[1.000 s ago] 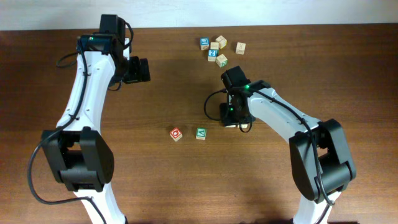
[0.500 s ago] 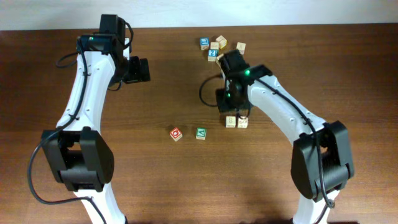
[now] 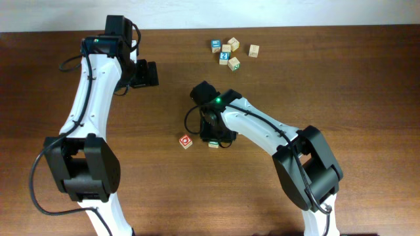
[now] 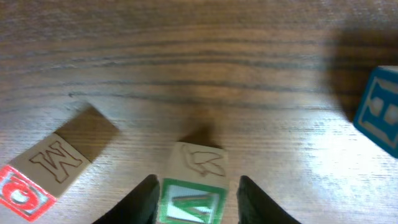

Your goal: Rotate 4 blocks

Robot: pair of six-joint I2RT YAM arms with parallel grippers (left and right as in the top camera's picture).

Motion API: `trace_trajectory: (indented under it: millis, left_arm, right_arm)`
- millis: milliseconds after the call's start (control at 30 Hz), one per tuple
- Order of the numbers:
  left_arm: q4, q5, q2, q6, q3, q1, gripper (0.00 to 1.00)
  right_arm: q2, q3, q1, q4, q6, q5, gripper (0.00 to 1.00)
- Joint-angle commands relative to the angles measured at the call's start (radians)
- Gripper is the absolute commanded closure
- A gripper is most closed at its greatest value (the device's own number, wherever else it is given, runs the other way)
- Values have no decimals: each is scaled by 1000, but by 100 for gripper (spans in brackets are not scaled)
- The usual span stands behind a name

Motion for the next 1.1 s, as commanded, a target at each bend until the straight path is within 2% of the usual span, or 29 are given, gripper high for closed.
trace_trajectory:
  millis: [0, 33, 67, 133, 333, 400, 767, 1067]
  left_arm:
    - [-2, -7, 8, -9, 10, -1, 1]
    - [-2, -7, 8, -9, 10, -1, 1]
    - [-2, -7, 8, -9, 10, -1, 1]
    - [-2, -7, 8, -9, 10, -1, 1]
    - [-2, -7, 8, -9, 10, -1, 1]
    - [-2, -7, 8, -9, 10, -1, 1]
    - [-2, -7, 8, -9, 10, -1, 1]
    - [-2, -7, 8, -9, 10, -1, 1]
  right_arm:
    - [2, -6, 1, -4, 8, -1, 64]
    - [2, -6, 1, -2, 8, 0, 73]
    - [2, -6, 1, 2, 7, 8, 74]
    - [2, -4, -5, 4, 4, 37, 74]
    - [2, 28, -90, 83, -210, 109, 73]
    - [2, 28, -109, 87, -242, 143, 73]
    - [4, 13, -118, 48, -197, 175, 73]
    - [4, 11, -118, 24, -175, 108, 73]
